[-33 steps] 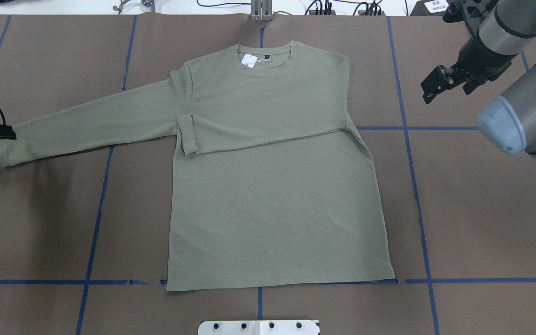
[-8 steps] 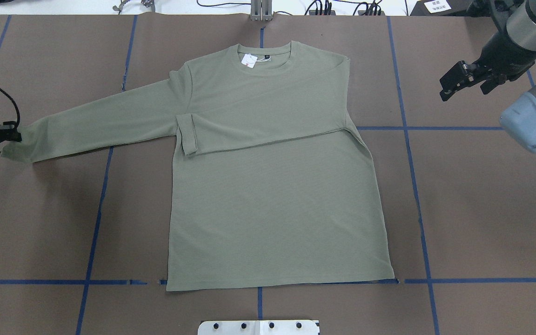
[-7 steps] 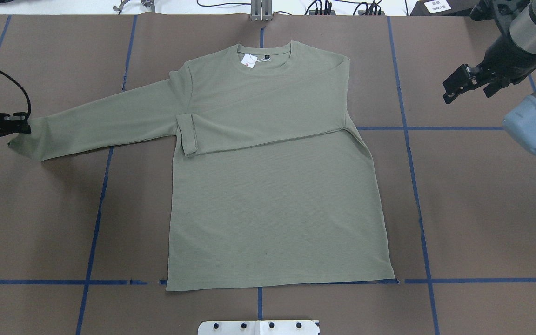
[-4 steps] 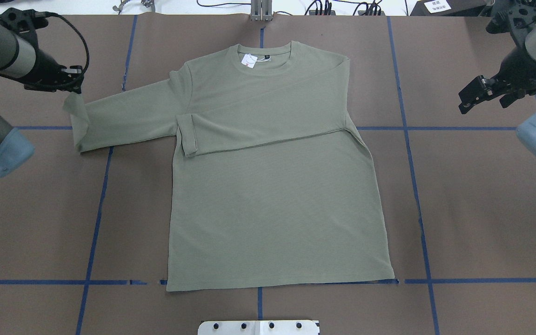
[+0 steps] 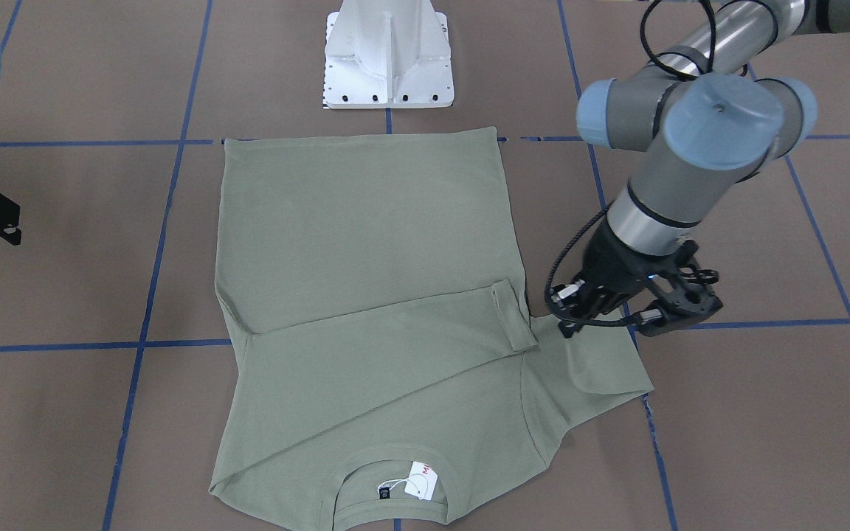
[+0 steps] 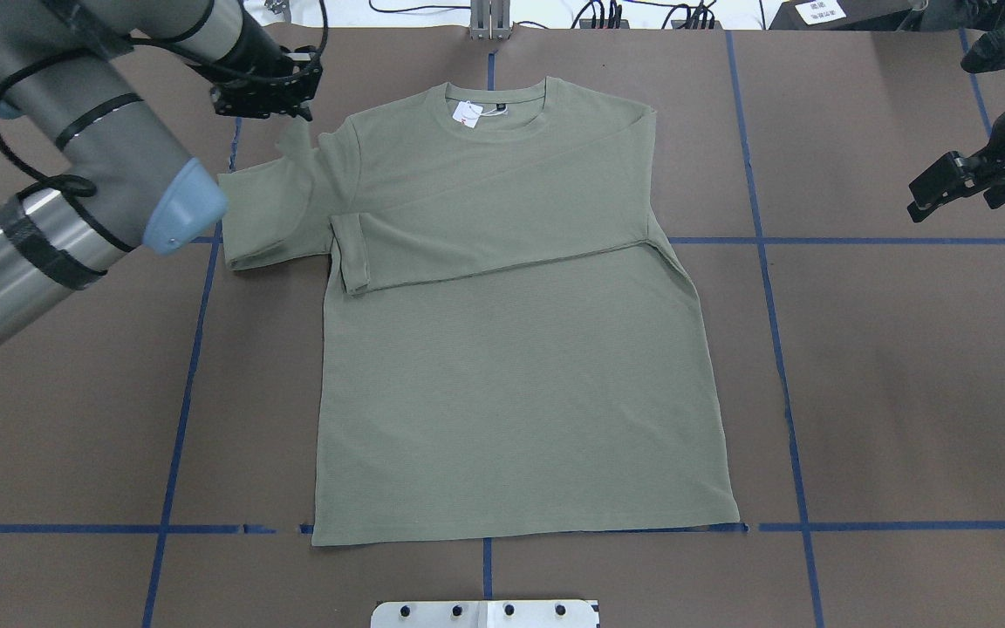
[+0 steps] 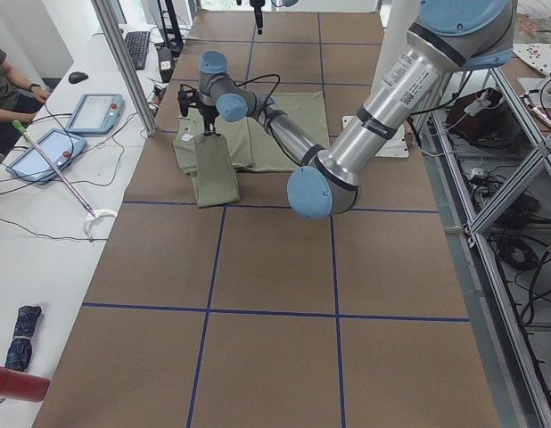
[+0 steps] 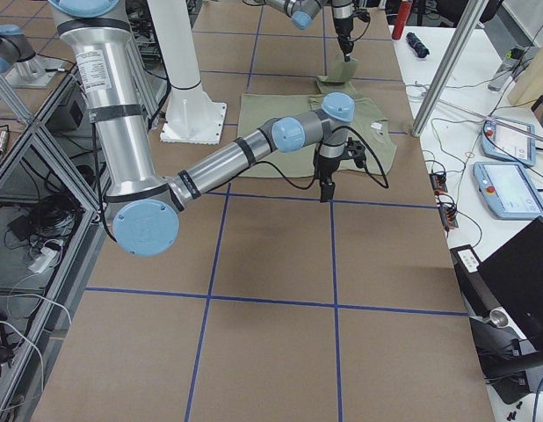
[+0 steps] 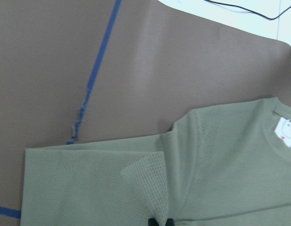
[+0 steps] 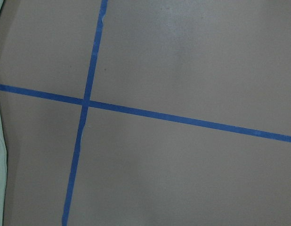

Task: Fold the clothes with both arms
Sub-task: 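Carry the sleeve across the shirt body toward the collar with the left gripper, then release the sleeve on the shirt and pull the left gripper back, then move the right gripper to one hem corner while the left reaches the other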

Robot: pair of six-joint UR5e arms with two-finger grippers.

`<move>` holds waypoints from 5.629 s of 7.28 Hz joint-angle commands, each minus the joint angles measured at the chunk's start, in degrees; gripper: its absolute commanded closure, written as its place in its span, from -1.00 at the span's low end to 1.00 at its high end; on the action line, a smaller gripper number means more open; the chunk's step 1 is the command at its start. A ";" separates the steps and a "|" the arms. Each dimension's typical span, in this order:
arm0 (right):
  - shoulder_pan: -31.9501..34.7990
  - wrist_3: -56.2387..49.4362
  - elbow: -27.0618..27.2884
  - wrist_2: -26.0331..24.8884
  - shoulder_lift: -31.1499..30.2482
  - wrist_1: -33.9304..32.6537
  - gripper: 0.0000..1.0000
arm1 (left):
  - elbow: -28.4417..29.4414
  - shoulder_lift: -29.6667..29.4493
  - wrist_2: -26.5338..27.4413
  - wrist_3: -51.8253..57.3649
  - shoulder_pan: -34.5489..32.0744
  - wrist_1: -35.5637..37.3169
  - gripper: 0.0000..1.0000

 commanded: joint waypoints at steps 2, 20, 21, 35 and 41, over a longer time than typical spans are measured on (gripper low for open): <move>0.13 -0.12 0.01 0.10 -0.62 0.00 -1.00 | 11.18 -15.22 0.01 -18.23 8.57 -9.75 1.00; -1.00 3.19 4.03 1.15 0.09 0.09 -1.00 | 15.56 -14.78 11.64 -18.47 22.59 -19.90 -1.00; -4.15 8.61 6.83 0.98 -0.26 0.09 -1.00 | 8.65 -9.69 11.53 -14.79 21.96 -16.57 -1.00; -52.16 59.03 10.03 -27.24 -13.45 28.30 -1.00 | -28.07 13.47 11.53 2.03 19.76 5.61 -1.00; -52.34 59.03 8.36 -26.62 -12.84 28.30 -0.57 | -28.51 13.47 11.53 2.03 19.67 5.61 -1.00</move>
